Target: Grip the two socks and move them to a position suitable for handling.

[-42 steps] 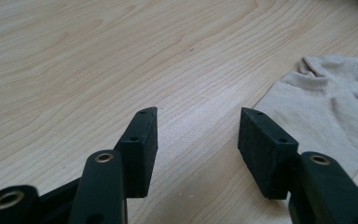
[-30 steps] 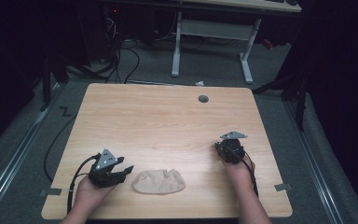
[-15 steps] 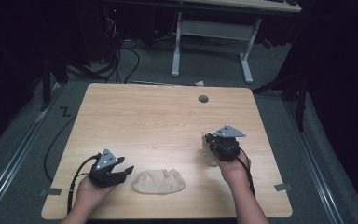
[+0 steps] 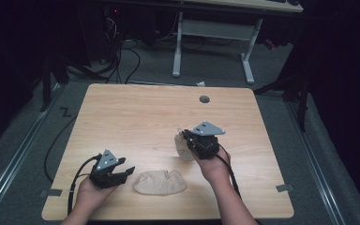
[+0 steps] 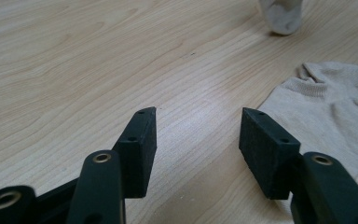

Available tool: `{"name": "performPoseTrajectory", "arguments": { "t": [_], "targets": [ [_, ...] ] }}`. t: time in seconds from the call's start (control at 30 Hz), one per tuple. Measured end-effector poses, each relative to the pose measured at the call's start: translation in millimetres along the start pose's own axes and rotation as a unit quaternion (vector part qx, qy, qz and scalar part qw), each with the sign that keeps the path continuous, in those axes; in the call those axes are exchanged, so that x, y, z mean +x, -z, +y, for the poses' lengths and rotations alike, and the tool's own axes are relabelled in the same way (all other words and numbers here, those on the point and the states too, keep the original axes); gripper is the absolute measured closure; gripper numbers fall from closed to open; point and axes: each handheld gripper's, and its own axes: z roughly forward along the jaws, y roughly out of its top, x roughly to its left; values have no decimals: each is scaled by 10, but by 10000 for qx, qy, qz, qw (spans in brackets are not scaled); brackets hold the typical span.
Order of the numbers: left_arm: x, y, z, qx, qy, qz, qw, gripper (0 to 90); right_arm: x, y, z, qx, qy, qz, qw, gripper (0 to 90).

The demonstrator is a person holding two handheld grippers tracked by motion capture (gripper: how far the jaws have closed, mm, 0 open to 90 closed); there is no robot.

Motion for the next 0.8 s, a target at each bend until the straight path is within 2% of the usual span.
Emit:
{"name": "performPoseTrajectory", "arguments": {
  "t": [0.07,0.1,0.2,0.3,0.33,0.37,0.43,0.57,0.67,0.8],
  "targets": [
    [0,-1,0,-9,10,5,10000,469,32,-18,15,-4,-7,21,10000,846],
    [1,-1,1,-5,9,4,10000,470,118,-71,63,-48,32,116,9999,847],
    [0,-6,1,-13,12,2,10000,469,183,-110,103,-95,68,204,9997,847],
    [-3,-13,2,-13,7,-8,10000,470,373,-199,205,-189,93,405,9990,847],
    [-3,-13,2,-13,7,-8,10000,470,373,-199,205,-189,93,405,9990,847],
    [-2,-10,2,-13,8,-14,10000,470,459,-243,240,-246,117,494,9984,846],
    [0,-3,2,-22,12,-13,10000,470,515,-287,254,-277,109,541,9981,846],
    [5,6,-2,-38,13,-9,10000,470,522,-364,217,-225,46,530,9983,845],
    [4,2,-4,-38,24,-3,10000,470,451,-406,150,-138,-98,463,9988,845],
    [-2,-4,-1,-34,33,-39,10000,470,355,-448,62,-32,-154,350,9993,843]
  ]
}}
